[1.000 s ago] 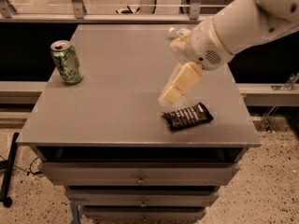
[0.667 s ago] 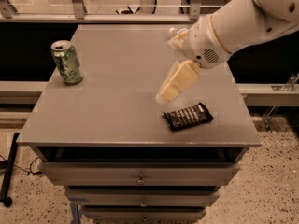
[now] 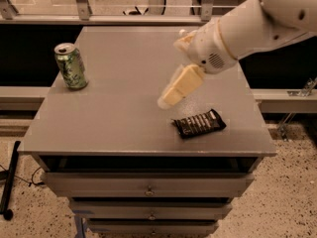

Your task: Move green can near blue plastic bottle

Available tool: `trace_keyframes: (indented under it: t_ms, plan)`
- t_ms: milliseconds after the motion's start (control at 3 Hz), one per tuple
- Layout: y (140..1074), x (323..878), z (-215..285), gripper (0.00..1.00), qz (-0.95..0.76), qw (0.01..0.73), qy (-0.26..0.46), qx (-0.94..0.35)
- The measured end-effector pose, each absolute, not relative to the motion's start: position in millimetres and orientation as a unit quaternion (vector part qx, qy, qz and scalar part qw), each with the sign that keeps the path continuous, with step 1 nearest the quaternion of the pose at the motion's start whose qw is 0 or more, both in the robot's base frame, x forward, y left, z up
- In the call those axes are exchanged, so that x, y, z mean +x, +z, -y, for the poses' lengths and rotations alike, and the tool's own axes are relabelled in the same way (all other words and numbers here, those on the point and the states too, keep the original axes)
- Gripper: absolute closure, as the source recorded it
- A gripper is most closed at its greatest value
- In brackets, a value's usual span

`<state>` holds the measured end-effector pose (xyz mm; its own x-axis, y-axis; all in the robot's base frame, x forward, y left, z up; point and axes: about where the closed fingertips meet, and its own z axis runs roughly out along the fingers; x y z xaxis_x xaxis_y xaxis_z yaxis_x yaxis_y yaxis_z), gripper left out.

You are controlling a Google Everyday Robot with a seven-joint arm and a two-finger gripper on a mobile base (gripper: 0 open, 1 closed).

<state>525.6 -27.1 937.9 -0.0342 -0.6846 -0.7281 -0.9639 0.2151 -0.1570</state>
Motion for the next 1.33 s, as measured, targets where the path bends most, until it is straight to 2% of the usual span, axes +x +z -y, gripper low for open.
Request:
trace_keyframes:
  t_ms: [667, 1333]
  plan:
    - [920.7, 587.9, -63.6, 0.00, -0.649, 0.446, 0.263, -0.557]
    - [903.6, 632.0, -143.2, 0.00, -0.612, 0.492, 0.314, -0.534]
